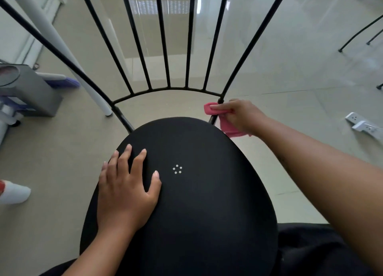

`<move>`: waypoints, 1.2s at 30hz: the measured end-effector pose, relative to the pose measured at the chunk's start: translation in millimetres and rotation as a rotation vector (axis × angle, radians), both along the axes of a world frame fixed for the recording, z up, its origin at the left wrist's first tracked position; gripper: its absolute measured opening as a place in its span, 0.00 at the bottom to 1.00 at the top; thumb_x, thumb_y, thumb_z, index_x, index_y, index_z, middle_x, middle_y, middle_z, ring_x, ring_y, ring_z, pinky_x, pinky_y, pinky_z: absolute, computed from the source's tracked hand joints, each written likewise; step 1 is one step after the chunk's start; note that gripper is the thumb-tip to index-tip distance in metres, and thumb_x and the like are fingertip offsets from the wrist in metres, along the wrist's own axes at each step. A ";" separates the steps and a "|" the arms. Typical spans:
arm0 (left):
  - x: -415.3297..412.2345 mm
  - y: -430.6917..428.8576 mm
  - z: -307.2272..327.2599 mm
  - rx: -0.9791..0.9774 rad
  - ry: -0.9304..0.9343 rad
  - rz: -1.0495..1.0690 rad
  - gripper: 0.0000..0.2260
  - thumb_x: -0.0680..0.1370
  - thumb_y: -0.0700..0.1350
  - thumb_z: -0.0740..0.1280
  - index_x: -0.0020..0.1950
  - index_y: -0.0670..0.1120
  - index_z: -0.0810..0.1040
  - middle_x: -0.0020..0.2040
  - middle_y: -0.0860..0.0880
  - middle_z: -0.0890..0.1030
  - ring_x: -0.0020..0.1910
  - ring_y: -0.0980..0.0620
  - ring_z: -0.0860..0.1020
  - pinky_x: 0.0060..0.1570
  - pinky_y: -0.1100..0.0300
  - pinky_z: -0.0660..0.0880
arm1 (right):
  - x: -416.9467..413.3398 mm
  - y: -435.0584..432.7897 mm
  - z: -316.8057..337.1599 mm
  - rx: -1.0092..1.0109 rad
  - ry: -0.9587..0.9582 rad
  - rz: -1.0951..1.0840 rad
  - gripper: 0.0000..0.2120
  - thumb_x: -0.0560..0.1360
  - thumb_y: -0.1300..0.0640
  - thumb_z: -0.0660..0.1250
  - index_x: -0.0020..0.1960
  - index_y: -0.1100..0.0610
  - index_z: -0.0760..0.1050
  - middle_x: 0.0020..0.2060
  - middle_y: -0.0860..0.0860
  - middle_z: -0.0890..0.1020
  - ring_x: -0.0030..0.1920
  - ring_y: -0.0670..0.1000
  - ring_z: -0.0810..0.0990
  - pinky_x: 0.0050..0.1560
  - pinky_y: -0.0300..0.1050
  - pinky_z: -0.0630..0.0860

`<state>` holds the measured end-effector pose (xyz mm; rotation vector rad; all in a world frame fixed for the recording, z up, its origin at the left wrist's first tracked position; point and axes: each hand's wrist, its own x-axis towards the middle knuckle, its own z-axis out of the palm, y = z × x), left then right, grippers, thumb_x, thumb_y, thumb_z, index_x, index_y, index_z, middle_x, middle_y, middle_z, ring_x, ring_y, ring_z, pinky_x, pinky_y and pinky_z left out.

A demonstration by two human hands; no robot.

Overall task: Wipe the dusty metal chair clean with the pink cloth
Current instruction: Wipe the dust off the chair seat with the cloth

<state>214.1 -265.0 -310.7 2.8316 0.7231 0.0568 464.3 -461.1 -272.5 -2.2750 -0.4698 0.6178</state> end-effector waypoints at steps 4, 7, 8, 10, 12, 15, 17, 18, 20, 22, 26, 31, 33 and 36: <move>-0.3 0.2 -1.1 0.006 0.003 0.000 0.29 0.75 0.62 0.53 0.72 0.51 0.66 0.75 0.44 0.63 0.76 0.42 0.57 0.74 0.45 0.52 | -22.6 2.4 -22.2 0.125 0.014 -0.078 0.13 0.80 0.61 0.63 0.55 0.49 0.84 0.46 0.32 0.80 0.45 0.37 0.82 0.43 0.30 0.76; -0.8 -1.1 0.2 0.006 0.000 0.005 0.29 0.75 0.62 0.53 0.72 0.51 0.67 0.75 0.44 0.64 0.75 0.42 0.57 0.74 0.44 0.54 | -24.0 0.1 6.4 -0.021 0.125 0.081 0.16 0.81 0.59 0.60 0.55 0.42 0.82 0.45 0.28 0.79 0.37 0.38 0.82 0.27 0.33 0.75; -0.5 -1.4 0.9 0.007 -0.003 0.006 0.29 0.75 0.62 0.53 0.72 0.51 0.67 0.75 0.44 0.64 0.75 0.42 0.58 0.74 0.44 0.54 | -21.1 2.7 15.0 -0.044 0.051 0.094 0.17 0.81 0.60 0.60 0.55 0.42 0.82 0.42 0.27 0.78 0.34 0.36 0.80 0.25 0.31 0.72; 0.1 -0.8 1.3 0.010 -0.002 0.005 0.29 0.75 0.62 0.53 0.72 0.51 0.67 0.75 0.44 0.64 0.75 0.42 0.58 0.73 0.44 0.54 | -23.5 16.9 26.9 0.099 -0.172 -0.013 0.18 0.79 0.63 0.60 0.57 0.44 0.82 0.40 0.31 0.79 0.35 0.35 0.78 0.32 0.29 0.71; 0.4 0.0 0.9 0.012 -0.008 0.001 0.29 0.75 0.62 0.53 0.72 0.51 0.68 0.74 0.44 0.65 0.75 0.42 0.58 0.73 0.44 0.54 | -30.3 34.0 27.7 0.158 -0.541 -0.192 0.18 0.80 0.60 0.60 0.61 0.42 0.79 0.49 0.40 0.81 0.43 0.42 0.78 0.42 0.37 0.72; 0.3 0.2 -0.5 0.015 -0.016 0.001 0.28 0.75 0.62 0.54 0.72 0.51 0.68 0.74 0.44 0.65 0.75 0.42 0.59 0.73 0.44 0.55 | -30.4 44.7 10.3 -0.178 -0.686 -0.315 0.18 0.82 0.57 0.57 0.68 0.44 0.74 0.57 0.52 0.79 0.46 0.58 0.80 0.43 0.45 0.70; 0.9 0.2 -1.0 0.011 -0.019 0.004 0.28 0.74 0.62 0.54 0.72 0.51 0.69 0.74 0.44 0.65 0.75 0.42 0.59 0.73 0.44 0.55 | -31.0 51.9 -4.6 -0.304 -0.571 -0.286 0.20 0.83 0.58 0.55 0.73 0.46 0.68 0.64 0.53 0.76 0.52 0.62 0.80 0.47 0.48 0.72; 0.8 0.3 -1.0 0.010 -0.018 0.003 0.28 0.74 0.62 0.54 0.71 0.51 0.69 0.74 0.45 0.65 0.75 0.42 0.59 0.73 0.44 0.55 | -31.9 55.5 -5.3 -0.262 -0.510 -0.287 0.20 0.83 0.58 0.55 0.74 0.48 0.67 0.66 0.53 0.76 0.55 0.62 0.80 0.51 0.48 0.73; 0.6 1.2 -1.0 0.008 -0.024 0.004 0.28 0.74 0.61 0.54 0.71 0.51 0.69 0.74 0.44 0.66 0.74 0.42 0.59 0.73 0.44 0.55 | -29.7 57.5 0.6 -0.132 -0.412 -0.290 0.20 0.82 0.58 0.56 0.72 0.50 0.70 0.69 0.49 0.75 0.61 0.57 0.78 0.56 0.45 0.72; -0.5 1.1 -1.1 0.014 -0.021 0.001 0.28 0.74 0.61 0.54 0.71 0.51 0.69 0.74 0.44 0.66 0.74 0.42 0.59 0.73 0.44 0.55 | -27.4 50.7 2.1 -0.078 -0.430 -0.271 0.19 0.81 0.57 0.58 0.71 0.49 0.71 0.67 0.48 0.76 0.61 0.55 0.78 0.57 0.46 0.73; 0.6 1.5 -1.7 0.005 -0.026 -0.003 0.28 0.75 0.62 0.54 0.72 0.52 0.68 0.75 0.45 0.65 0.75 0.43 0.58 0.74 0.45 0.54 | -27.6 52.5 -5.3 -0.148 -0.519 -0.332 0.19 0.82 0.54 0.57 0.72 0.46 0.69 0.63 0.53 0.77 0.56 0.61 0.79 0.54 0.52 0.74; -0.2 1.5 -0.9 -0.002 -0.022 -0.009 0.28 0.75 0.62 0.54 0.73 0.51 0.67 0.75 0.45 0.64 0.76 0.43 0.56 0.75 0.46 0.52 | -47.2 38.9 -12.1 -0.105 -0.404 -0.136 0.15 0.80 0.51 0.62 0.66 0.43 0.76 0.52 0.44 0.80 0.54 0.51 0.79 0.52 0.48 0.75; -0.2 1.0 -1.8 -0.002 -0.022 -0.005 0.28 0.75 0.62 0.54 0.73 0.51 0.66 0.75 0.45 0.63 0.76 0.43 0.56 0.75 0.46 0.51 | -41.1 23.3 -22.7 0.006 -0.295 -0.132 0.12 0.79 0.53 0.65 0.61 0.43 0.80 0.54 0.39 0.81 0.56 0.44 0.79 0.60 0.47 0.75; -0.6 0.6 -1.5 0.002 -0.029 -0.007 0.28 0.75 0.61 0.54 0.73 0.51 0.67 0.75 0.45 0.64 0.76 0.43 0.57 0.75 0.47 0.51 | -26.1 15.2 -32.0 0.165 -0.116 -0.192 0.14 0.77 0.62 0.67 0.54 0.45 0.83 0.56 0.38 0.82 0.56 0.36 0.80 0.65 0.43 0.74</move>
